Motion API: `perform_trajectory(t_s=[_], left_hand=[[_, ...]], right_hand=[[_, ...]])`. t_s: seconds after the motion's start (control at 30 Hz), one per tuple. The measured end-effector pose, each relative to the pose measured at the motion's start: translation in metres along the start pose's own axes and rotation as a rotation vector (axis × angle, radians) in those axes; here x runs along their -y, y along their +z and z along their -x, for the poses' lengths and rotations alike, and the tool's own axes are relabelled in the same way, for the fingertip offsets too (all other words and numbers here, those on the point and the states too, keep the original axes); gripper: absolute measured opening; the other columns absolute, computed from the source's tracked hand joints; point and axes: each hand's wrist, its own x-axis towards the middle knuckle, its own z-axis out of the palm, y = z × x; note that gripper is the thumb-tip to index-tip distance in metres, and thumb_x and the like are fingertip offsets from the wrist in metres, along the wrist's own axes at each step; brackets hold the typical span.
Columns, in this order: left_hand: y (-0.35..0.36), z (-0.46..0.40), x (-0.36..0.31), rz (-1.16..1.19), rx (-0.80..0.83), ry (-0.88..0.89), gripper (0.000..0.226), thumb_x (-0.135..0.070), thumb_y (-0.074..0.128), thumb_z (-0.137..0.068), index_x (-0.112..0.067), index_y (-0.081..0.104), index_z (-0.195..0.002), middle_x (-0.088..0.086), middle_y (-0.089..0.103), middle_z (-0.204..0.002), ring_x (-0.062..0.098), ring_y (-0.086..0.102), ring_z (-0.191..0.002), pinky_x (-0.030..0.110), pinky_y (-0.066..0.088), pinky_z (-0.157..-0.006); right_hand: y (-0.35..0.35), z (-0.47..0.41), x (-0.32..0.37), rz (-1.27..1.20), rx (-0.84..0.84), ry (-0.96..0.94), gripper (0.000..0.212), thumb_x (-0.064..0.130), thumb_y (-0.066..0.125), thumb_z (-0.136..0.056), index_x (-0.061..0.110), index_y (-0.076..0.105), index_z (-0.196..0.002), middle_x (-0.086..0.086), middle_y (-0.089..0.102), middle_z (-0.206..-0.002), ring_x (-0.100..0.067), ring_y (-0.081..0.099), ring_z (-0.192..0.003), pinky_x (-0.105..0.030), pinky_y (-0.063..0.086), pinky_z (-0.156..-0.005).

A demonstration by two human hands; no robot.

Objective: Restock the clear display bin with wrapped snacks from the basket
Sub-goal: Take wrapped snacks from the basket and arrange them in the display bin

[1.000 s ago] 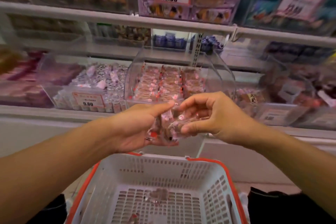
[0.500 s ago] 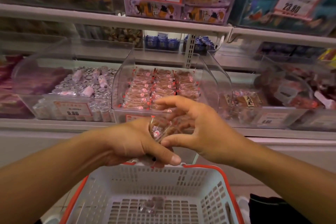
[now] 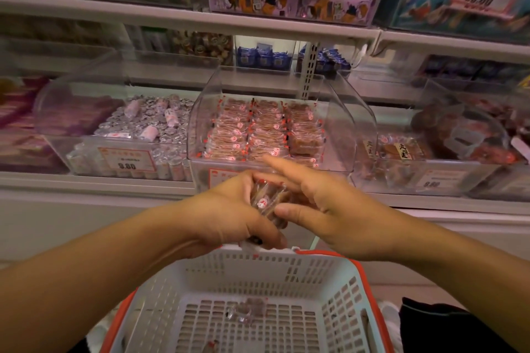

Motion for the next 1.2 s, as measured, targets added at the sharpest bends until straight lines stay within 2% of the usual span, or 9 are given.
perform_trajectory(t_s=[0.17,0.3,0.4,0.57,0.63,0.73,0.97,1.1,1.2], left_hand=[[0.005,0.005,0.006,-0.017,0.012,-0.05,0.08,0.013,0.081,-0.056,-0.019,0.04,-0.118,0.013,0.062,-0.085,0.022,0.06,-0.066,0.031,0.046,-0.052],[0.005,0.006,0.007,-0.034,-0.023,-0.06,0.087,0.012,0.083,-0.057,-0.026,0.036,-0.12,0.011,0.065,-0.09,0.018,0.064,-0.064,0.028,0.047,-0.048],[0.004,0.008,0.002,-0.034,-0.011,-0.053,0.092,0.001,0.087,-0.047,-0.025,0.038,-0.121,0.012,0.069,-0.087,0.024,0.065,-0.069,0.031,0.048,-0.053],[-0.01,0.012,-0.015,0.413,0.092,-0.042,0.046,-0.049,0.079,-0.069,-0.02,0.07,-0.105,0.008,0.069,-0.092,0.019,0.062,-0.074,0.028,0.05,-0.059],[-0.011,0.014,-0.015,0.646,0.021,-0.065,0.066,-0.066,0.054,-0.082,-0.012,0.068,-0.115,0.009,0.071,-0.104,0.021,0.066,-0.083,0.032,0.053,-0.064],[0.004,0.015,-0.01,0.775,-0.171,-0.023,0.069,-0.067,0.037,-0.091,-0.01,0.066,-0.116,0.012,0.073,-0.101,0.019,0.068,-0.073,0.031,0.052,-0.055],[0.016,0.008,-0.011,0.622,-0.506,0.076,0.07,-0.073,0.027,-0.09,-0.011,0.057,-0.106,0.011,0.065,-0.074,0.02,0.058,-0.053,0.028,0.041,-0.046],[0.014,0.005,-0.013,0.471,-0.511,0.109,0.05,-0.063,0.042,-0.092,-0.017,0.053,-0.108,0.011,0.069,-0.083,0.019,0.064,-0.055,0.029,0.047,-0.048],[0.011,0.007,-0.011,0.463,-0.378,0.171,0.032,-0.042,0.065,-0.089,-0.016,0.057,-0.105,0.007,0.076,-0.089,0.019,0.073,-0.075,0.03,0.056,-0.061]], right_hand=[[0.01,0.008,0.001,0.135,0.111,0.016,0.077,0.022,0.049,-0.103,0.037,-0.003,-0.158,0.012,0.038,-0.154,-0.006,0.045,-0.132,-0.03,0.038,-0.11],[0.005,0.003,0.002,-0.081,0.056,0.035,0.08,0.004,0.066,-0.092,0.023,0.023,-0.157,0.007,0.057,-0.137,-0.003,0.057,-0.123,-0.026,0.046,-0.105],[-0.006,0.0,0.003,-0.253,0.085,0.023,0.071,-0.006,0.07,-0.085,0.016,0.041,-0.146,-0.014,0.064,-0.117,-0.02,0.069,-0.103,-0.03,0.054,-0.096],[-0.02,-0.002,0.004,-0.355,-0.052,-0.022,0.052,0.005,0.07,-0.082,0.017,0.056,-0.13,-0.008,0.072,-0.111,-0.018,0.071,-0.101,-0.028,0.056,-0.092],[-0.02,-0.003,0.002,-0.356,-0.139,-0.022,0.046,0.003,0.068,-0.085,0.02,0.058,-0.127,-0.009,0.072,-0.111,-0.019,0.07,-0.103,-0.029,0.056,-0.093],[-0.011,-0.002,0.004,-0.333,-0.171,-0.037,0.045,0.005,0.064,-0.09,0.022,0.056,-0.131,-0.002,0.071,-0.116,-0.012,0.068,-0.108,-0.027,0.053,-0.096],[0.019,0.003,0.011,-0.1,-0.18,-0.103,0.058,0.028,0.056,-0.095,0.034,0.034,-0.148,0.012,0.049,-0.14,-0.005,0.05,-0.128,-0.035,0.042,-0.109],[0.015,0.001,0.008,-0.066,-0.212,-0.103,0.062,0.018,0.062,-0.096,0.029,0.033,-0.15,0.009,0.054,-0.137,-0.008,0.054,-0.126,-0.038,0.044,-0.107],[0.009,-0.002,0.009,-0.154,-0.282,-0.106,0.062,0.011,0.066,-0.093,0.025,0.039,-0.147,0.01,0.061,-0.129,-0.006,0.061,-0.118,-0.033,0.051,-0.1]])
